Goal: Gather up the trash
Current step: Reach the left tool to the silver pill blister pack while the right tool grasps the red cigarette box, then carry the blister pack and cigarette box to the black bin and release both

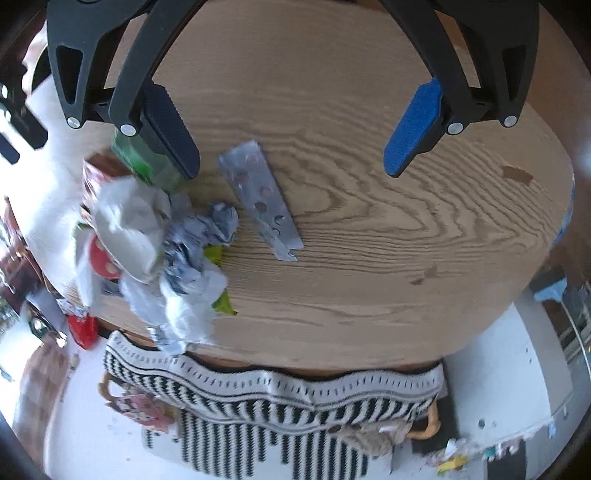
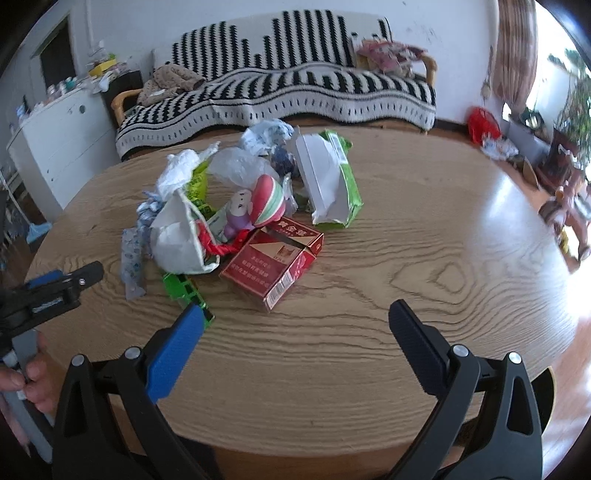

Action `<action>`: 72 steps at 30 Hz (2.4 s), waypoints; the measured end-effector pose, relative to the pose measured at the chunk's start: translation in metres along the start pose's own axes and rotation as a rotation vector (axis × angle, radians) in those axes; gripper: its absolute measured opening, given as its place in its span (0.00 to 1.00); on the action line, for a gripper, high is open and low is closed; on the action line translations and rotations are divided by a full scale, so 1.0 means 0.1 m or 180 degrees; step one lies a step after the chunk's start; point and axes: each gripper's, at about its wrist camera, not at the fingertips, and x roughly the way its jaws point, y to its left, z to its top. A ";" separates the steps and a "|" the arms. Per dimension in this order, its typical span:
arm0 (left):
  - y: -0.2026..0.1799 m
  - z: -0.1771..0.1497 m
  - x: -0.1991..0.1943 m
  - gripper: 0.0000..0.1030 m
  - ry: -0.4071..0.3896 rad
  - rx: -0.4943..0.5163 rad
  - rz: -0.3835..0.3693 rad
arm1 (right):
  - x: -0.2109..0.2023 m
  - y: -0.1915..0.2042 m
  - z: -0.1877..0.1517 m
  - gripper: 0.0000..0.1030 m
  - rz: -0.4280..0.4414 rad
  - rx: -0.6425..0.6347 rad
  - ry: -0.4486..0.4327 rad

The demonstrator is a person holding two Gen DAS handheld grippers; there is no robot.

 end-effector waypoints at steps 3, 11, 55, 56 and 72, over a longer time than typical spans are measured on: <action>-0.08 0.09 0.22 0.94 0.0104 -0.0054 0.0013 | 0.17 -0.01 0.07 0.94 -0.0022 0.0105 0.0073; -0.07 0.20 0.67 0.94 0.0203 0.0075 0.0325 | 0.70 0.21 0.19 0.94 -0.0144 0.0061 0.0273; -0.38 0.21 -0.12 0.31 -0.0338 0.0363 -0.0137 | -0.13 -0.74 0.31 0.55 0.0039 0.0204 -0.0199; -0.51 0.21 -0.18 0.31 -0.0379 0.0402 -0.0197 | -0.20 -0.86 0.30 0.55 0.0015 0.0256 -0.0238; -4.10 -1.36 -0.74 0.31 -0.0111 0.2104 -0.2271 | -1.60 -3.98 -1.27 0.55 -0.1253 0.1870 -0.0403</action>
